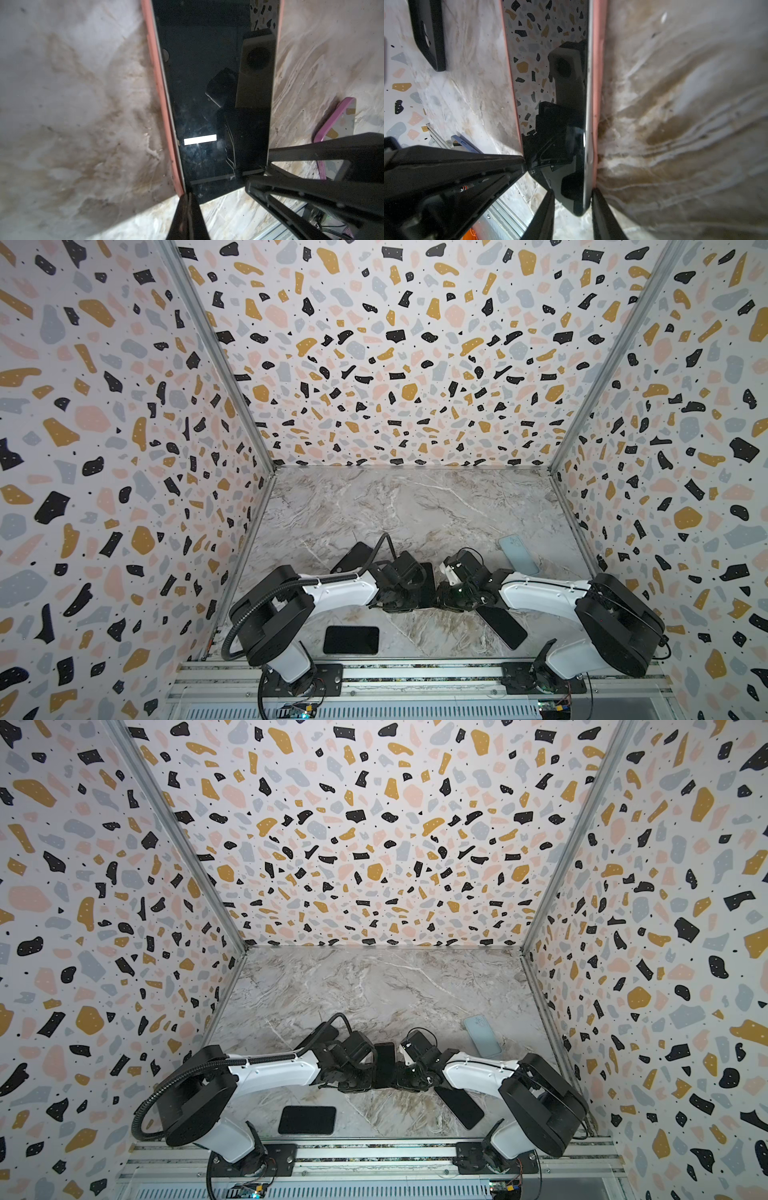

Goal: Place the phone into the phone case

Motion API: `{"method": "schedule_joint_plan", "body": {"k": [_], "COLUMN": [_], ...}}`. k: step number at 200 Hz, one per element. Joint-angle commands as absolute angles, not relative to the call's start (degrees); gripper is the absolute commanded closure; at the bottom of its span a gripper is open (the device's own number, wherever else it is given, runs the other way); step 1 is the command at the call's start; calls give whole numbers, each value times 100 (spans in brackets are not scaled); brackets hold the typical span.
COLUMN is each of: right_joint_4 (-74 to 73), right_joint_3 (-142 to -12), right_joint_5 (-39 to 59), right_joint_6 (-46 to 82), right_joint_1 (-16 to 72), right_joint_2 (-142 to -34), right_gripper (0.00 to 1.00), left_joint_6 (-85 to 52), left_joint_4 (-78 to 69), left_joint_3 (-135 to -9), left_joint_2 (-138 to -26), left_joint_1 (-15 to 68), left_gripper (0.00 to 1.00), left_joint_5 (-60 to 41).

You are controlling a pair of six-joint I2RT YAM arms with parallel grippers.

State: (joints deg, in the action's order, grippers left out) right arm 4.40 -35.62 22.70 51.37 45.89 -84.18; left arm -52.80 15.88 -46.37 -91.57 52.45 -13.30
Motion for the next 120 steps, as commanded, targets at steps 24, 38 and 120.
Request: {"method": "schedule_joint_plan", "body": {"k": [24, 38, 120], "right_joint_4": [452, 810, 1648], "right_joint_3": [-3750, -3868, -4054], "right_joint_5": [2361, 2080, 1330], "right_joint_6": [5021, 4900, 4721], "right_joint_1": [4690, 4693, 4797], "right_joint_2": [-8295, -8122, -7728], "right_gripper": [69, 69, 70], "left_joint_6": [-5187, -5108, -5008], "left_joint_4": [1513, 1829, 937], "left_joint_3": [-4593, -4787, -4570], "left_joint_2": [-9374, -9157, -8515], "left_joint_1": [5354, 5361, 5273], "left_gripper": [100, 100, 73], "left_joint_5": [-1191, -955, -1188]}}
